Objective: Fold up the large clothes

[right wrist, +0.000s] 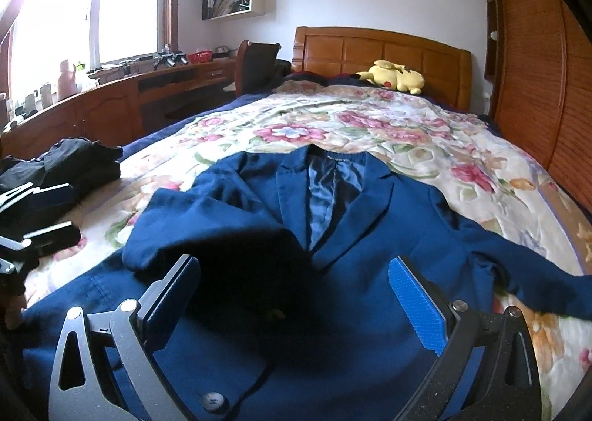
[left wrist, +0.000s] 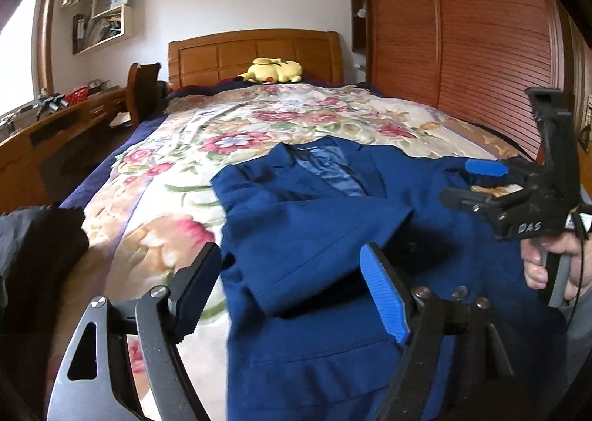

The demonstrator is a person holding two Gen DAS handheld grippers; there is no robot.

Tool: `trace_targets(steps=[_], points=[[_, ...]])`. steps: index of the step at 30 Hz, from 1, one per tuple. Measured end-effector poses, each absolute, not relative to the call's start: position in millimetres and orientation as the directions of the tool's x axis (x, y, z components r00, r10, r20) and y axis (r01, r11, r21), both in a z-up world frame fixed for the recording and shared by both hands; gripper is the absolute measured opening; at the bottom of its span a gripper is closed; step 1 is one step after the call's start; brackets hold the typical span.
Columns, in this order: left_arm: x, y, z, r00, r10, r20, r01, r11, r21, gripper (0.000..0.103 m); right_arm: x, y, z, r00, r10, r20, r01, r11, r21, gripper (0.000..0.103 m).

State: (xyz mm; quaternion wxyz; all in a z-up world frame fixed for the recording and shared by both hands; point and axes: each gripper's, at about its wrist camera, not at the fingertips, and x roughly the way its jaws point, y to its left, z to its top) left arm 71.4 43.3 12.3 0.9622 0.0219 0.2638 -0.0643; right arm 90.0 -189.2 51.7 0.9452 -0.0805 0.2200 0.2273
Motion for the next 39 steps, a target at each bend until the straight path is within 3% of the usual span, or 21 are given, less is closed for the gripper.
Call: trace_targets(steps=[9, 16, 22, 24, 27, 33, 39], points=[[70.8, 85.4, -3.3, 0.852, -0.059, -0.519, 0.054, 0.998, -0.025, 0.078, 79.0, -162.5, 61.2, 0.782, 0.459, -0.422, -0.531, 0.845, -0.063, 0.098], [64.3, 97.5, -9.6, 0.855, -0.037, -0.517, 0.033, 0.999, -0.017, 0.078, 85.3, -133.7, 50.6, 0.721, 0.508, -0.472, -0.610, 0.788, -0.083, 0.076], [61.0, 97.7, -13.4, 0.853, -0.044, -0.521, 0.036, 0.999, -0.024, 0.078, 102.1, -126.3, 31.5, 0.698, 0.452, -0.556, -0.605, 0.787, -0.120, 0.042], [59.6, 94.5, -11.9, 0.855, -0.051, -0.517, 0.046, 0.999, -0.023, 0.078, 106.2, -127.5, 27.9, 0.689, 0.446, -0.571, -0.612, 0.781, -0.127, 0.013], [58.3, 90.4, -8.7, 0.859, -0.062, -0.508, 0.057, 0.998, -0.026, 0.078, 106.9, -136.1, 32.0, 0.702, 0.459, -0.546, -0.605, 0.787, -0.117, 0.007], [56.0, 83.9, 0.1, 0.875, -0.101, -0.473, 0.067, 0.994, -0.088, 0.078, 105.4, -165.2, 40.0, 0.792, 0.392, -0.468, -0.492, 0.864, -0.110, 0.006], [58.1, 72.4, 2.0, 0.875, -0.112, -0.472, 0.089, 0.993, -0.072, 0.078, 109.6, -185.4, 27.5, 0.794, 0.342, -0.502, -0.438, 0.895, -0.082, 0.006]])
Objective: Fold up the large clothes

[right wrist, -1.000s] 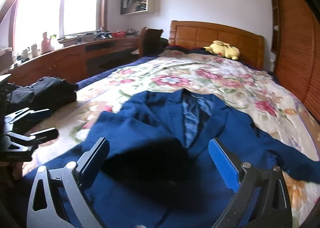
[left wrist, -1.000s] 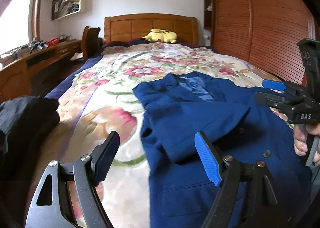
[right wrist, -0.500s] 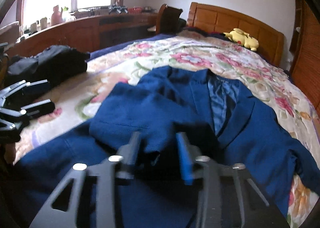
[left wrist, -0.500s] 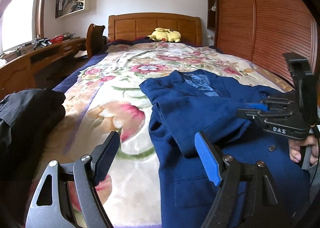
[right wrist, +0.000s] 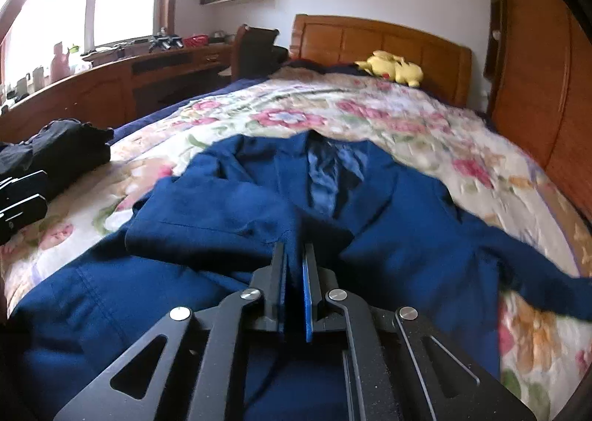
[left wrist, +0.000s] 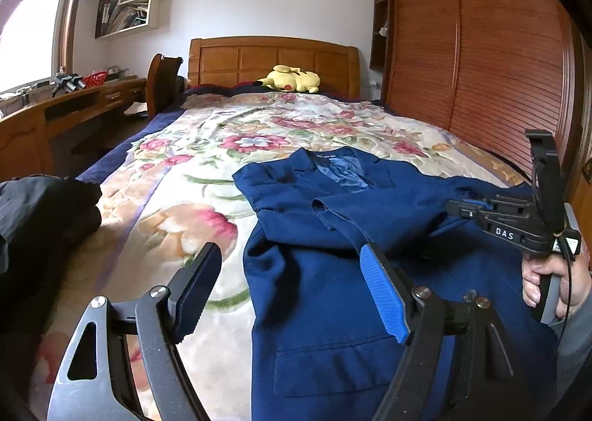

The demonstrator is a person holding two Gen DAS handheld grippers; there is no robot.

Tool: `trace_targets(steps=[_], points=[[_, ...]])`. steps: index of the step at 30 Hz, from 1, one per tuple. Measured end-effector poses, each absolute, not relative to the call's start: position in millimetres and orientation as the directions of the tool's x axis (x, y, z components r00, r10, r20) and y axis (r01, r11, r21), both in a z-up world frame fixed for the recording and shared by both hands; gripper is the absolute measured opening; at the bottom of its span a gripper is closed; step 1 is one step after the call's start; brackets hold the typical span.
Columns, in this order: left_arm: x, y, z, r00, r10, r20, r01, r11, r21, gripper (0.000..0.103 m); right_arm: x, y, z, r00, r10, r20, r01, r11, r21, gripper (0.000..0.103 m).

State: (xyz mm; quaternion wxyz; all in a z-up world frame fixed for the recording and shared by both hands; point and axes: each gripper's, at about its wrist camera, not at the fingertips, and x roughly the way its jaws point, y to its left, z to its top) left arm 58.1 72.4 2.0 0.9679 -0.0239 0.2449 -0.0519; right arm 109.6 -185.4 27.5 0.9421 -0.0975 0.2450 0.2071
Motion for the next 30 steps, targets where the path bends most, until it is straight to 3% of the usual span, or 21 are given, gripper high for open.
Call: trace_targets(steps=[2, 4, 6, 8, 12, 18, 30], points=[[59.5, 70.9, 1.8, 0.872, -0.113, -0.476, 0.093, 0.994, -0.066, 0.078, 107.5, -186.7, 23.1, 0.785, 0.345, -0.515, -0.438, 0.896, -0.068, 0.010], [59.3, 70.1, 1.9, 0.872, -0.106, -0.478, 0.091, 0.994, -0.055, 0.078, 102.4, -189.1, 21.8, 0.791, 0.332, -0.514, -0.431, 0.899, -0.083, 0.020], [59.4, 71.4, 2.2, 0.873, -0.103, -0.477, 0.089, 0.995, -0.053, 0.078, 94.4, -191.2, 27.1, 0.808, 0.310, -0.501, -0.408, 0.908, -0.094, 0.049], [59.3, 72.0, 2.0, 0.871, -0.106, -0.479, 0.090, 0.994, -0.057, 0.078, 84.2, -191.1, 34.8, 0.824, 0.306, -0.477, -0.392, 0.916, -0.088, 0.060], [58.3, 75.7, 1.7, 0.870, -0.101, -0.483, 0.083, 0.995, -0.058, 0.078, 79.0, -177.6, 44.4, 0.812, 0.350, -0.466, -0.429, 0.900, -0.072, 0.060], [57.1, 83.7, 2.4, 0.872, -0.085, -0.482, 0.069, 0.996, -0.051, 0.078, 69.5, -131.1, 48.7, 0.779, 0.377, -0.501, -0.511, 0.844, -0.160, 0.060], [58.0, 107.2, 0.2, 0.876, -0.063, -0.478, 0.036, 0.997, -0.065, 0.078, 103.8, -71.4, 20.4, 0.654, 0.380, -0.654, -0.649, 0.726, -0.227, 0.060]])
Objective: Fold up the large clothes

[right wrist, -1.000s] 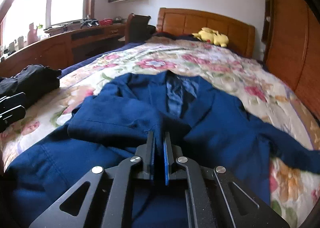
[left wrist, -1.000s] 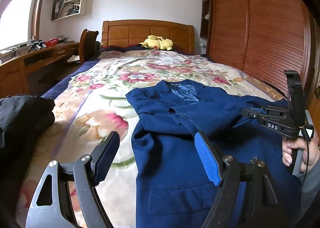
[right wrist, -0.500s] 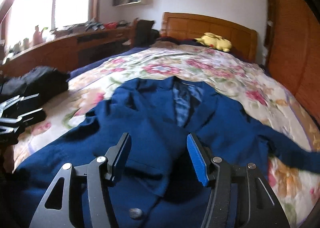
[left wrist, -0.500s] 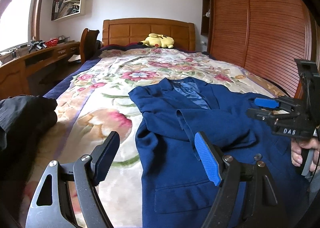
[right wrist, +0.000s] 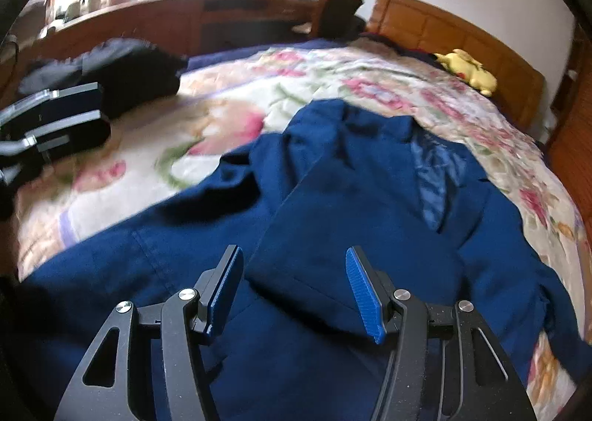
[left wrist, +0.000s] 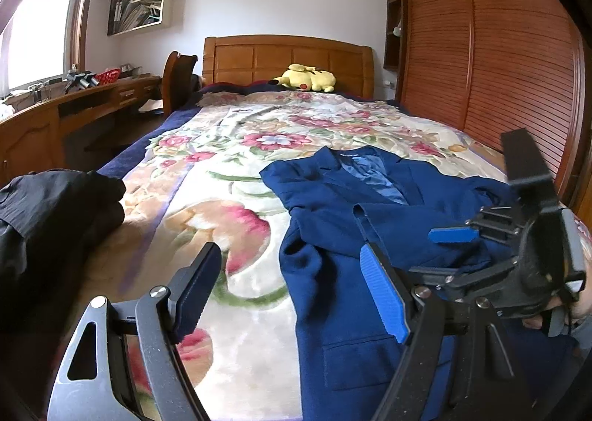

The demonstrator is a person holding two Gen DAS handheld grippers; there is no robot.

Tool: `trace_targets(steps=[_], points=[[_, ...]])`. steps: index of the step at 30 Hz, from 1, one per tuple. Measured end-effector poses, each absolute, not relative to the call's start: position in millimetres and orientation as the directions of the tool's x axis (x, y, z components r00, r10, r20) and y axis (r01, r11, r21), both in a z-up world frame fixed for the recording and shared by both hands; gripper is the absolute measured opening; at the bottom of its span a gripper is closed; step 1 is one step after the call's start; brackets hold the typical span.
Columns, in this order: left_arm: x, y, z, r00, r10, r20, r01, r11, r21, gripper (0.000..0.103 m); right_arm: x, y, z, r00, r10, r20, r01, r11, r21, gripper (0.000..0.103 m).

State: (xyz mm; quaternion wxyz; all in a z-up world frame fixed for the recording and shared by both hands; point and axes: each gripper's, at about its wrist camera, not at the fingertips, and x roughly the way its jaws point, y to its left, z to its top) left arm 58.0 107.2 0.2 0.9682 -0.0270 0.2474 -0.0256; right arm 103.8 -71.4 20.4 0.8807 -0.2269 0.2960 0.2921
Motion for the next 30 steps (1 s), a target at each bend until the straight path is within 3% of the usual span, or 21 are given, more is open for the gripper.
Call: trace_targets(steps=[14, 16, 19, 20, 21, 30], points=[[57.2, 109.6, -3.9, 0.871, -0.068, -0.487, 0.042, 0.997, -0.065, 0.078, 140.7, -41.5, -12.9, 0.591, 0.316, -0.742, -0.678, 0.694, -0.244, 0.058], [57.8, 109.1, -3.8, 0.870, -0.069, -0.487, 0.043, 0.997, -0.065, 0.078, 140.7, -42.8, -12.5, 0.593, 0.317, -0.741, -0.674, 0.698, -0.241, 0.054], [57.9, 108.7, -3.9, 0.871, -0.070, -0.487, 0.044, 0.997, -0.066, 0.078, 139.5, -45.1, -11.4, 0.601, 0.315, -0.735, -0.665, 0.707, -0.241, 0.033], [59.3, 107.5, -3.9, 0.870, -0.071, -0.487, 0.044, 0.997, -0.065, 0.078, 139.3, -47.2, -9.0, 0.610, 0.318, -0.726, -0.659, 0.713, -0.241, 0.019], [59.3, 106.7, -4.4, 0.870, -0.071, -0.488, 0.046, 0.997, -0.064, 0.078, 139.0, -50.4, -5.2, 0.616, 0.327, -0.717, -0.654, 0.720, -0.234, 0.013], [58.6, 101.9, -5.4, 0.870, -0.081, -0.486, 0.056, 0.996, -0.065, 0.078, 126.7, -113.0, 46.5, 0.710, 0.411, -0.572, -0.575, 0.807, -0.132, 0.011]])
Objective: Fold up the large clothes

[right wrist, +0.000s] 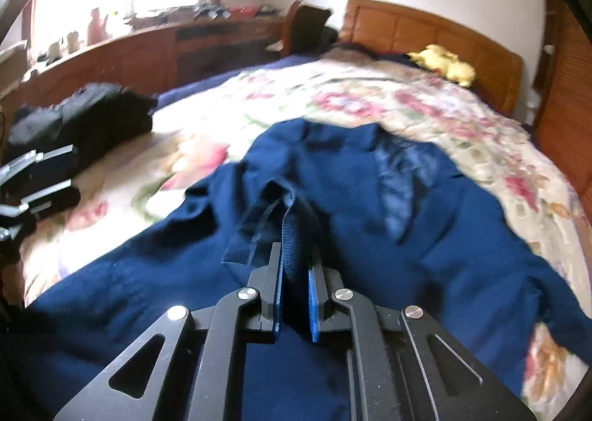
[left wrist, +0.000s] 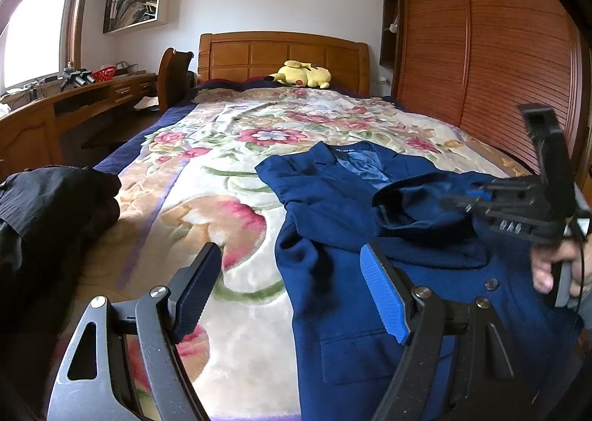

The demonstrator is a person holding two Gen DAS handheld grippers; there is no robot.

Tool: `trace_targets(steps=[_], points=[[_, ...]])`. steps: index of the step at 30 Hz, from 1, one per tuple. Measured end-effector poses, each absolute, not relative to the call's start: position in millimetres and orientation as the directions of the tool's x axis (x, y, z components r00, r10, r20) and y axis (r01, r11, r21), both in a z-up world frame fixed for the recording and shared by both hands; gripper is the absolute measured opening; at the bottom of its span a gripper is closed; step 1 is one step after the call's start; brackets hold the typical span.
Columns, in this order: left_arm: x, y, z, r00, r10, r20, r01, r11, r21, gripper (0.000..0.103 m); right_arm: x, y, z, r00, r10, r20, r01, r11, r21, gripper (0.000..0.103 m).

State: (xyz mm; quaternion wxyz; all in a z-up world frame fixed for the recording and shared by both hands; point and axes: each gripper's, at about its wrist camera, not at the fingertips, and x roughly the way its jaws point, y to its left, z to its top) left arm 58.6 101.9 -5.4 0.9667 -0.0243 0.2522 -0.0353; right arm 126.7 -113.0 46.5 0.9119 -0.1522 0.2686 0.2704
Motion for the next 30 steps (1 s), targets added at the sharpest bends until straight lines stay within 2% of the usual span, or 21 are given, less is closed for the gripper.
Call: trace_targets(steps=[8, 24, 25, 27, 28, 30], points=[[57.2, 98.5, -4.5, 0.870, -0.087, -0.485, 0.064, 0.996, -0.065, 0.078, 112.6, -180.1, 53.4, 0.791, 0.323, -0.519, -0.439, 0.891, -0.114, 0.011], [60.1, 91.6, -4.7, 0.867, -0.093, -0.489, 0.069, 0.995, -0.067, 0.078, 91.8, -246.5, 28.2, 0.790, 0.143, -0.597, -0.241, 0.967, -0.087, 0.011], [60.2, 91.7, -4.7, 0.867, -0.093, -0.489, 0.069, 0.995, -0.067, 0.078, 89.0, -246.9, 27.1, 0.786, 0.135, -0.604, -0.237, 0.967, -0.092, 0.014], [60.3, 91.4, -4.8, 0.867, -0.093, -0.489, 0.069, 0.995, -0.067, 0.078, 87.2, -247.1, 31.8, 0.788, 0.108, -0.607, -0.220, 0.969, -0.112, 0.028], [60.6, 90.7, -5.0, 0.867, -0.093, -0.490, 0.070, 0.995, -0.067, 0.078, 85.4, -246.8, 34.9, 0.792, 0.096, -0.603, -0.210, 0.970, -0.122, 0.030], [60.6, 90.5, -5.0, 0.867, -0.092, -0.490, 0.069, 0.996, -0.065, 0.078, 79.5, -244.4, 40.5, 0.804, 0.090, -0.589, -0.205, 0.970, -0.133, 0.041]])
